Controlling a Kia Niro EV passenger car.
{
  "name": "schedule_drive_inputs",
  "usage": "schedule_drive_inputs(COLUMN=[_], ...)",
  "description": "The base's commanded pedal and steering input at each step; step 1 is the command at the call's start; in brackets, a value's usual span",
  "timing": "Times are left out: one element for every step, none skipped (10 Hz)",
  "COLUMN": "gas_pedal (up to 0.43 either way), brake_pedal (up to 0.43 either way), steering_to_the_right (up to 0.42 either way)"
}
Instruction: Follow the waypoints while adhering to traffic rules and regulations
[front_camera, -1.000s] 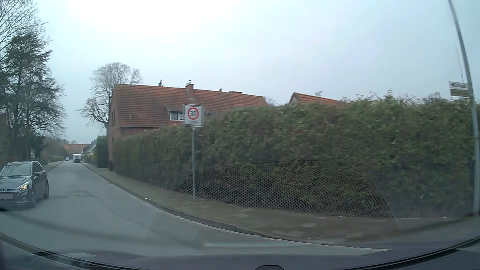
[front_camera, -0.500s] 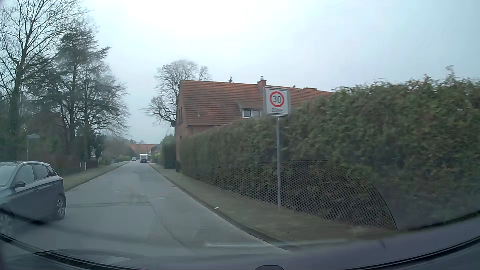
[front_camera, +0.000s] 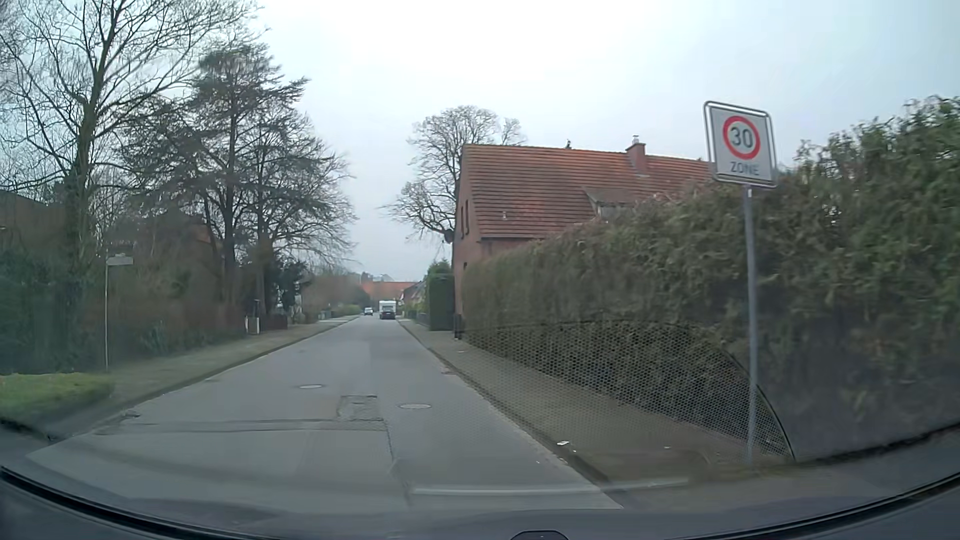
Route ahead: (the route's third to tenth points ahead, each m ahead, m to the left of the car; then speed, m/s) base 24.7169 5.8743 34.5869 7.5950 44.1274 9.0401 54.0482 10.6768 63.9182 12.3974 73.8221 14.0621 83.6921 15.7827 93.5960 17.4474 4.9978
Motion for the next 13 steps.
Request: schedule_drive_inputs(gas_pedal=[0.138, 0.138, 0.138, 0.138, 0.13, 0.118, 0.118, 0.11, 0.11, 0.098, 0.098, 0.098, 0.098], brake_pedal=[0.0, 0.0, 0.0, 0.0, 0.0, 0.0, 0.0, 0.0, 0.0, 0.0, 0.0, 0.0, 0.0], steering_to_the_right=[-0.144, -0.129, -0.117, -0.109, -0.089, -0.085, -0.085, -0.084, -0.082, -0.071, -0.055, -0.044, -0.042])
